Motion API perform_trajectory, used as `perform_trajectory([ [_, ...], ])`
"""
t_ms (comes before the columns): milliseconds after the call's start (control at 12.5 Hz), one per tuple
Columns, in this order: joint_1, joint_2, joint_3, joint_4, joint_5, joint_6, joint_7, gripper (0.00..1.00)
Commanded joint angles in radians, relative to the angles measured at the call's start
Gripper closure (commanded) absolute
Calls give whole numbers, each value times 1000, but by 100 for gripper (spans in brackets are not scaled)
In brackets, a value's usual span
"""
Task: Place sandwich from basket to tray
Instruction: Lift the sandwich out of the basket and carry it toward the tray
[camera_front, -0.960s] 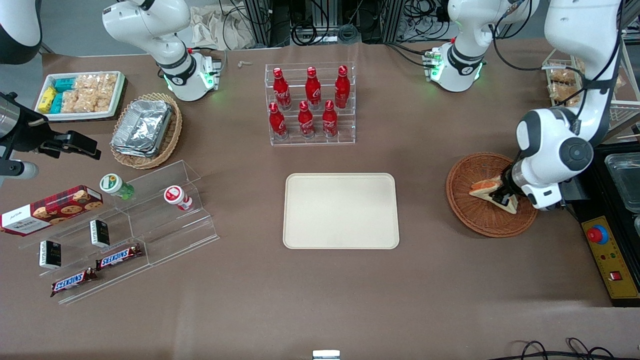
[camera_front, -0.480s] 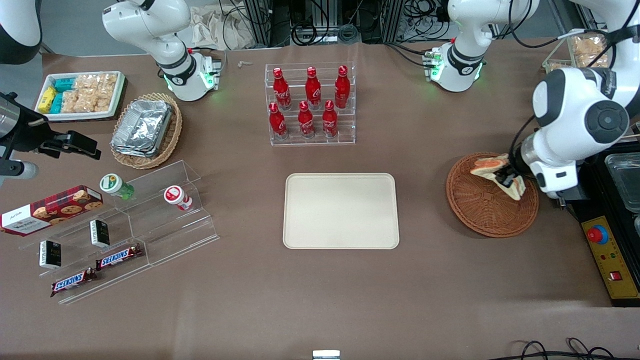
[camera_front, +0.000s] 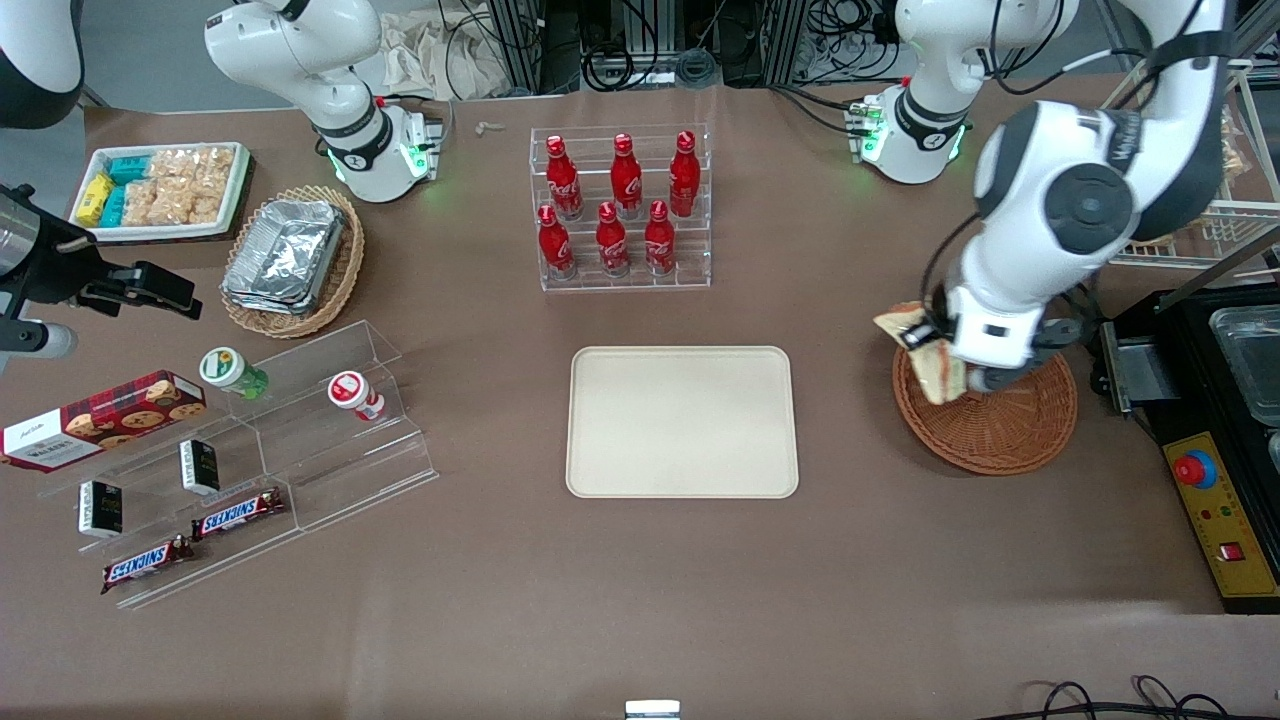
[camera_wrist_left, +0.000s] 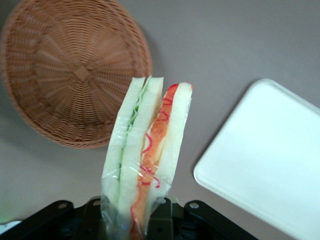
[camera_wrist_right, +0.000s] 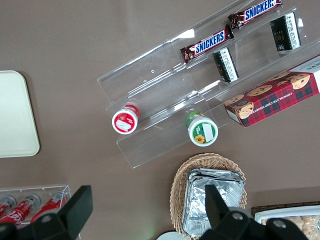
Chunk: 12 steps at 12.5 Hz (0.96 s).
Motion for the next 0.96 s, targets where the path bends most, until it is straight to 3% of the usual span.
perform_trajectory([
  [0, 5, 78, -91, 43, 15, 43, 56, 100],
  [160, -2, 124, -145, 43, 34, 106, 68, 100],
  [400, -45, 224, -153, 58, 107, 226, 155, 100],
  [880, -91, 511, -153, 248, 222, 242, 194, 100],
])
